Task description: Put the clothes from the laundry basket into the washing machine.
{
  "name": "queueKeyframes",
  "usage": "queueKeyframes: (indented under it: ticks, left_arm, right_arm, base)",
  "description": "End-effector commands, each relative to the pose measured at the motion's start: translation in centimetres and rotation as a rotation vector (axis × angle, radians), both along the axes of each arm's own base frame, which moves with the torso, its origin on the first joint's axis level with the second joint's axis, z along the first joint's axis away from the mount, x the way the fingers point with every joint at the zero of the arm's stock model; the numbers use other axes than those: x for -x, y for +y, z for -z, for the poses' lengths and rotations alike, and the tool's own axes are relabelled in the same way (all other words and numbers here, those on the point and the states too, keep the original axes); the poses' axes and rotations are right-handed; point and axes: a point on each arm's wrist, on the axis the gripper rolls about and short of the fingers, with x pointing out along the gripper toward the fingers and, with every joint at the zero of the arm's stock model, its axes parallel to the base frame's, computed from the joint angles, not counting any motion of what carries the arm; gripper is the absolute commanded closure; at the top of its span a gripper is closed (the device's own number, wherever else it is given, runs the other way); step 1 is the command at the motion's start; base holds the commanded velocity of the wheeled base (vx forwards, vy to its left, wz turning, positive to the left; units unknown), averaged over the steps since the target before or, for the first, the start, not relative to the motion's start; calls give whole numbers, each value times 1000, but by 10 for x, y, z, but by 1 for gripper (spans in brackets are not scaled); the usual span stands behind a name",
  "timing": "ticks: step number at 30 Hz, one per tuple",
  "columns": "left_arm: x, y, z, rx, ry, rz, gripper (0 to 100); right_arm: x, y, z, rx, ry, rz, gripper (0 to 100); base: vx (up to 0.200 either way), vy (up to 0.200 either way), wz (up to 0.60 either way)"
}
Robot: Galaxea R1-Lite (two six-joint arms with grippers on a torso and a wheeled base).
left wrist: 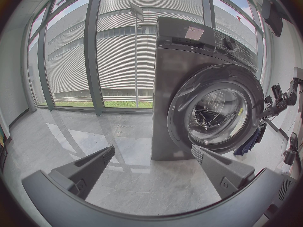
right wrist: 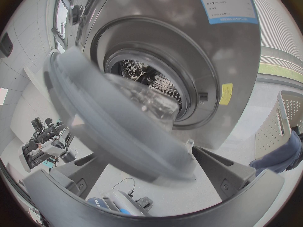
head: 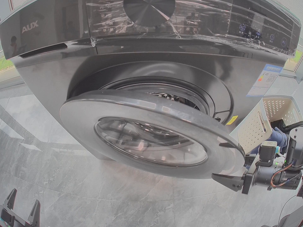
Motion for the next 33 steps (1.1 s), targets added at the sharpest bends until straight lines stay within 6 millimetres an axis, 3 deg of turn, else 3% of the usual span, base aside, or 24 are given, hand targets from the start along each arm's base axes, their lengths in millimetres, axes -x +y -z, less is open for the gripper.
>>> queueKeyframes:
  ticks: [1,8,12,16,25,33]
  left_arm:
    - [0,0,5,0,3,0,0]
    - [0,0,5,0,3,0,0]
    - [0,0,5,0,1,0,0]
    - [0,0,5,0,3,-2,0]
    - [0,0,5,0,3,-2,0]
    - [0,0,5,0,3,-2,0]
  right_arm:
    - [11,-2,9,16,23,-31,0]
    - [7,-2,0,-6,-6,-5,0]
    - [-10,6,-2,-2,5,7,0]
    - [-5,9,1,6,14,-25,0]
    - [15,2,12,21,38,-61,0]
    - [-6,9,2,7,15,-18,0]
  base:
    - [0,0,0]
    - [0,0,0]
    - [-100,0,0]
    - [-200,0,0]
    - [0,0,0]
    - [-50,0,0]
